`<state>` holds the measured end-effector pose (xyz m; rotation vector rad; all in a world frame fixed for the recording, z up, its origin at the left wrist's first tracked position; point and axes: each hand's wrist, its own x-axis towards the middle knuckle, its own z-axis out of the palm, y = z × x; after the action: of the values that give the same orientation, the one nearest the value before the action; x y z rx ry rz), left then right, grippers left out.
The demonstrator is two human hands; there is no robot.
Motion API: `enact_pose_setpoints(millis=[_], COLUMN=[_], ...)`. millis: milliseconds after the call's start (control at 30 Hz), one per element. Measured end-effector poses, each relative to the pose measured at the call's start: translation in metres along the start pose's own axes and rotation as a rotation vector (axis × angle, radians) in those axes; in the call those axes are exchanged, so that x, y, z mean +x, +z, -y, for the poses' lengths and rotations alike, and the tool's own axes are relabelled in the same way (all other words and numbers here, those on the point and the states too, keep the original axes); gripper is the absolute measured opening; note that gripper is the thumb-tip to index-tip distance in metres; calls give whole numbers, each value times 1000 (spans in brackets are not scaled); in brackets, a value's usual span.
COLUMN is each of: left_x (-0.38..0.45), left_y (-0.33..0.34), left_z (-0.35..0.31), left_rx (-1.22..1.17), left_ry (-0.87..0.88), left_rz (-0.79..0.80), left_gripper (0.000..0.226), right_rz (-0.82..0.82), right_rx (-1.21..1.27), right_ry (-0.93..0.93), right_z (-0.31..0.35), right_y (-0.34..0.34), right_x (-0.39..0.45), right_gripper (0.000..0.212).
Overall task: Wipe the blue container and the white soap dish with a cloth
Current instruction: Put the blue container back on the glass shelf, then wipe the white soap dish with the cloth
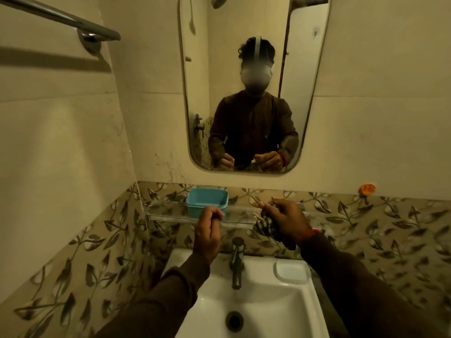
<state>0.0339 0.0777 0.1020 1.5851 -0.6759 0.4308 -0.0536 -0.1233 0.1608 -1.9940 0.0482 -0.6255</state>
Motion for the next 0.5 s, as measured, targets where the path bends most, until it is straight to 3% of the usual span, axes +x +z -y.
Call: enact_pose_setpoints(millis=[100,200,367,500], left_x=[-22,-38,-58,-73], left_y=[28,57,110,151], left_z=[-5,-6,5,20], left_rx=[-174,-271,-206,-142], left_ry=[-216,-414,-584,-737], left_rz=[155,220,333,366], left_gripper=[33,26,35,25], right_rz=[58,52,-58,-208], right_rx=[129,199,264,282], right_ry=[70,166,353,454], right_z=[-11,-30,-60,-91], right_y=[-20,-37,-58,-69], right_x=[-22,-44,-79,-96], right_gripper=[43,47,45,55])
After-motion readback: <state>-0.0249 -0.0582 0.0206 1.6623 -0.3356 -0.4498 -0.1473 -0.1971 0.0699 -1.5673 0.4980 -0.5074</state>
